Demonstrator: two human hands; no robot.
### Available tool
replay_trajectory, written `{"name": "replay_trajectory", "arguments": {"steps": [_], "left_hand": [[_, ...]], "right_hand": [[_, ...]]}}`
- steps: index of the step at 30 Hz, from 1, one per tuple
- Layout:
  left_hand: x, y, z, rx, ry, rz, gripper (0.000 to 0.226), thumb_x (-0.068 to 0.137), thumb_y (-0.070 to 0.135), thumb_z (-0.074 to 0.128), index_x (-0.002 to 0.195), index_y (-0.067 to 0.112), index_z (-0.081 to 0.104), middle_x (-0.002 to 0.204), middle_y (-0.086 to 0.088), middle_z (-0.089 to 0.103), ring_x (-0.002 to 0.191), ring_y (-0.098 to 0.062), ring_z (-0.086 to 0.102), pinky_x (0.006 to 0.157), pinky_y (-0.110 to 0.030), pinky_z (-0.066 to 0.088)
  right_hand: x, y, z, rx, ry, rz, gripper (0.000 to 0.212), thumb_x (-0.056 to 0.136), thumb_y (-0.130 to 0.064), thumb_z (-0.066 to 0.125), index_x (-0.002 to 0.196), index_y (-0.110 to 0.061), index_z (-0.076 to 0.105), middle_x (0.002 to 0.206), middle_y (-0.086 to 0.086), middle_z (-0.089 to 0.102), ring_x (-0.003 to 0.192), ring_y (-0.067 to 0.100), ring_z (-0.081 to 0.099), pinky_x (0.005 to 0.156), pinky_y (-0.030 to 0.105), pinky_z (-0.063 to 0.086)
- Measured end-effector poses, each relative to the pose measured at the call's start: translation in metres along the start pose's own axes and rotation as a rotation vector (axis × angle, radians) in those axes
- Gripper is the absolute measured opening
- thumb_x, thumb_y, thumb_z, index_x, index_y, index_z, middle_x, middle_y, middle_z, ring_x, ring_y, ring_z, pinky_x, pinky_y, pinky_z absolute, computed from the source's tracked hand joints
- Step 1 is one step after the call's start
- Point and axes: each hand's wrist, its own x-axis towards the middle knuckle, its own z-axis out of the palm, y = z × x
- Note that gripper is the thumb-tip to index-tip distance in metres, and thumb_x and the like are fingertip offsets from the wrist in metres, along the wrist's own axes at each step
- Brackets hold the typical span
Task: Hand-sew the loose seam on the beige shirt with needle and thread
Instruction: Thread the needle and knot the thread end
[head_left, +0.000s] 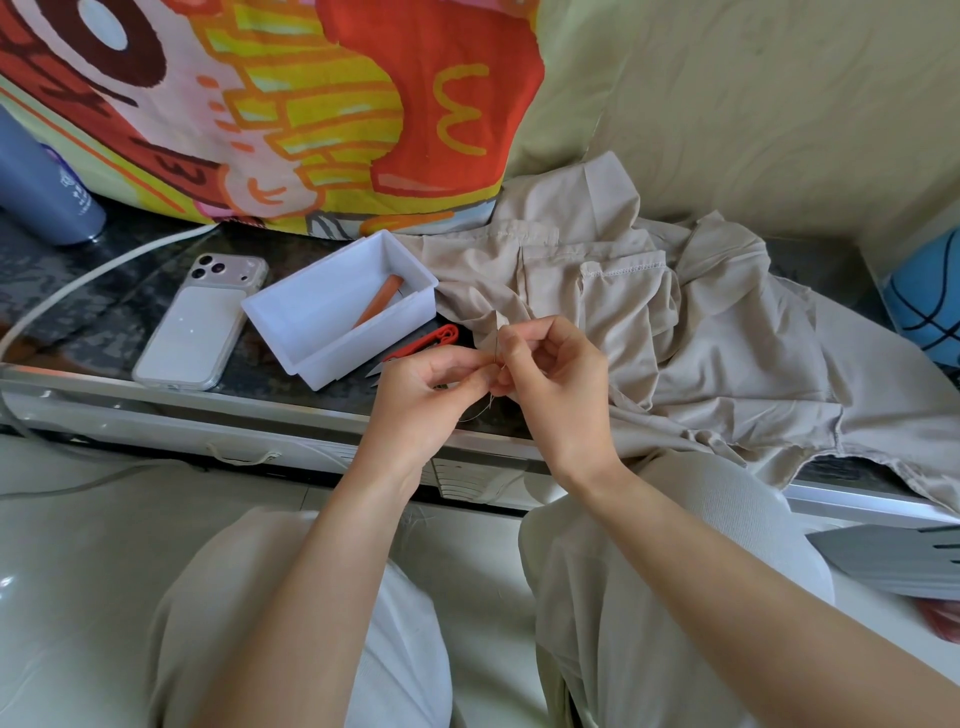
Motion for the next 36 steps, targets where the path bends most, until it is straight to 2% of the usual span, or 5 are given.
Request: {"name": "replay_trajectory", "arguments": {"steps": [9, 16, 22, 31, 36], "left_hand": [[-0.0009, 0.0017, 0.0009, 0.017, 0.029, 0.007, 0.006, 0.082, 0.019, 0.072, 0.086, 0.017, 0.075, 0.086, 0.000, 0.074, 0.095, -0.019, 0.067, 0.095, -0.032, 0.050], [0.0019, -0.0019, -0.0013, 0.146, 0.062, 0.115, 0.012, 0.082, 0.014, 0.072, 0.077, 0.024, 0.075, 0.076, 0.002, 0.073, 0.084, -0.021, 0.068, 0.090, -0.042, 0.052], [0.0024, -0.0051, -0.0013, 0.432, 0.140, 0.271, 0.015, 0.083, 0.009, 0.069, 0.078, 0.023, 0.072, 0.071, 0.016, 0.068, 0.075, 0.003, 0.061, 0.071, -0.004, 0.040], [0.0026, -0.0020, -0.0005, 0.202, 0.132, 0.177, 0.025, 0.086, 0.006, 0.065, 0.074, 0.028, 0.066, 0.070, 0.014, 0.069, 0.073, -0.001, 0.064, 0.075, -0.020, 0.050], [0.0031, -0.0043, -0.0006, 0.171, 0.086, 0.152, 0.021, 0.085, 0.010, 0.067, 0.075, 0.028, 0.070, 0.079, 0.002, 0.073, 0.086, -0.018, 0.069, 0.089, -0.046, 0.053]], "right_hand": [[-0.0001, -0.0001, -0.0005, -0.035, -0.003, -0.013, 0.012, 0.091, -0.011, 0.059, 0.080, -0.013, 0.064, 0.072, 0.009, 0.066, 0.063, 0.015, 0.062, 0.072, 0.039, 0.055], [-0.0005, -0.0022, -0.0002, -0.004, -0.028, 0.026, 0.011, 0.091, -0.009, 0.058, 0.083, -0.007, 0.064, 0.073, 0.008, 0.064, 0.059, 0.010, 0.060, 0.061, 0.022, 0.051], [0.0007, 0.0013, -0.0008, -0.044, -0.079, 0.067, 0.013, 0.094, -0.009, 0.054, 0.091, 0.000, 0.062, 0.066, -0.002, 0.061, 0.057, 0.005, 0.059, 0.062, 0.026, 0.055], [0.0009, -0.0005, -0.0001, 0.090, -0.042, 0.059, 0.010, 0.093, -0.003, 0.054, 0.091, 0.002, 0.062, 0.073, 0.008, 0.065, 0.067, 0.014, 0.065, 0.059, 0.020, 0.051], [-0.0007, -0.0039, 0.0004, 0.108, -0.018, 0.033, 0.010, 0.094, -0.007, 0.056, 0.085, -0.008, 0.061, 0.066, 0.005, 0.064, 0.066, 0.013, 0.065, 0.058, 0.019, 0.051]]}}
